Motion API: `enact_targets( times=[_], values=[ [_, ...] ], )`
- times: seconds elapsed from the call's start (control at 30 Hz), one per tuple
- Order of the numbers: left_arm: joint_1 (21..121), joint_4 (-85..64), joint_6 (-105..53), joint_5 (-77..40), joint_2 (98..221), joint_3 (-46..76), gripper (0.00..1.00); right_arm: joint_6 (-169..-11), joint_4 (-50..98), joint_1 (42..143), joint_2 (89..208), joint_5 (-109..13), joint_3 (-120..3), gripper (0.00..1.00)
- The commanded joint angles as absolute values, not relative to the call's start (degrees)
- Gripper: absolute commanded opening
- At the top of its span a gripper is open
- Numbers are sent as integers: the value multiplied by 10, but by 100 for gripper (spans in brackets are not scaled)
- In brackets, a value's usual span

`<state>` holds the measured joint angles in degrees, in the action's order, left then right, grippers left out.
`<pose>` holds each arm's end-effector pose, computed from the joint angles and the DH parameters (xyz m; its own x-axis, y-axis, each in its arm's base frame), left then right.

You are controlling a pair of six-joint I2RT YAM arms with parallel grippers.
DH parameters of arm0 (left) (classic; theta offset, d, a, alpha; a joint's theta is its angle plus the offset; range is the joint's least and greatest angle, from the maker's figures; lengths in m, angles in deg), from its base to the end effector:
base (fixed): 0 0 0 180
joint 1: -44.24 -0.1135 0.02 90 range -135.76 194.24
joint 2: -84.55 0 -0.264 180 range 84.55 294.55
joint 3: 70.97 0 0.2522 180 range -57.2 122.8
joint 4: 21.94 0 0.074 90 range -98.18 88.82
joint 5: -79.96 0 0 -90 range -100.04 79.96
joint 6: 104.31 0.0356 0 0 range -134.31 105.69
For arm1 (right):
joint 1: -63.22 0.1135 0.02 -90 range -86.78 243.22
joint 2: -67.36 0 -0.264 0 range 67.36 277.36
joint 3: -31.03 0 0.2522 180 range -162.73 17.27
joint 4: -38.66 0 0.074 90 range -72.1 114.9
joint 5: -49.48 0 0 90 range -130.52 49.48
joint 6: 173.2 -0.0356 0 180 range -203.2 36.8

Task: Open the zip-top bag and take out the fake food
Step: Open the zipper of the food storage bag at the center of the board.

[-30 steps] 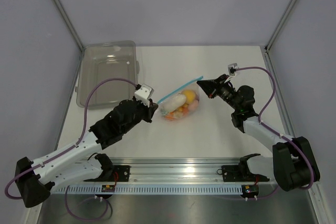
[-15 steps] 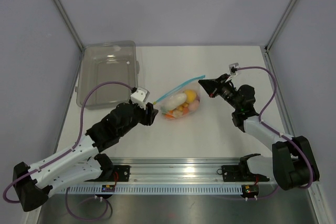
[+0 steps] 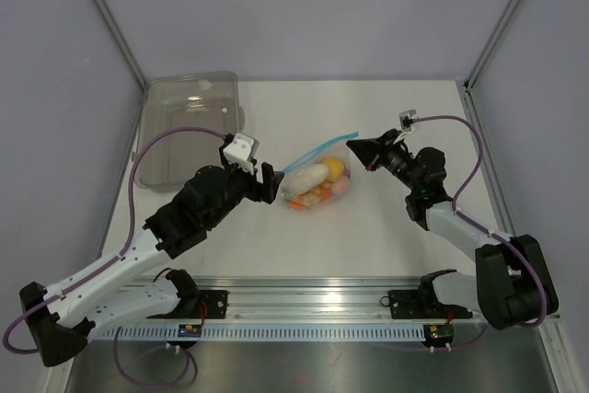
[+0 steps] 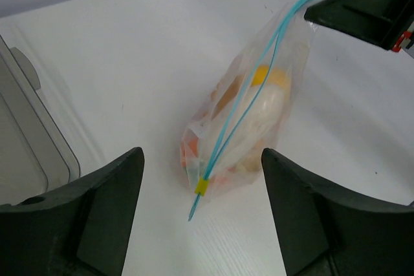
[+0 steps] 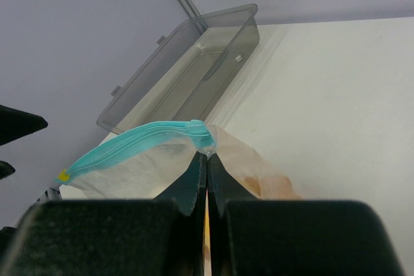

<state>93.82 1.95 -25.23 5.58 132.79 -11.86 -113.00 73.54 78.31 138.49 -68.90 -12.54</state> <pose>0.1353 -0.1440 0.3336 -0.2501 0.0123 -0.9681 0.5252 0.8417 -0.1250 0.2492 0.0847 0.2600 -0.2333 0.3900 -0.8908 -0.6549 0.6142 0.4404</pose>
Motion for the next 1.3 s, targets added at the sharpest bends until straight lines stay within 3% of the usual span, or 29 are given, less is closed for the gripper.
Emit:
enact_targets(
  times=[0.0,0.5,0.67,0.7,0.9,0.93,1.07,1.27],
  values=[
    [936,-26,-226,96,1363,-77,77,-1120,769,781,1390,-705,-150,0],
    [936,-106,-147,85,1541,-24,66,-1121,777,781,1389,-710,-147,0],
    [936,-112,-147,67,1539,-28,54,-1121,778,781,1388,-712,-147,0],
    [936,-113,-148,67,1537,-30,46,-1123,778,781,1390,-713,-148,0],
    [936,-126,-148,56,1517,-43,25,-1131,777,781,1397,-714,-151,1],
    [936,-128,-148,53,1515,-44,17,-1133,777,781,1398,-713,-152,10],
    [936,-130,-147,53,1513,-47,4,-1140,752,781,1387,-714,-161,46],
    [936,-133,-147,57,1519,-48,0,-1105,688,786,1325,-695,-159,73]
  ],
)
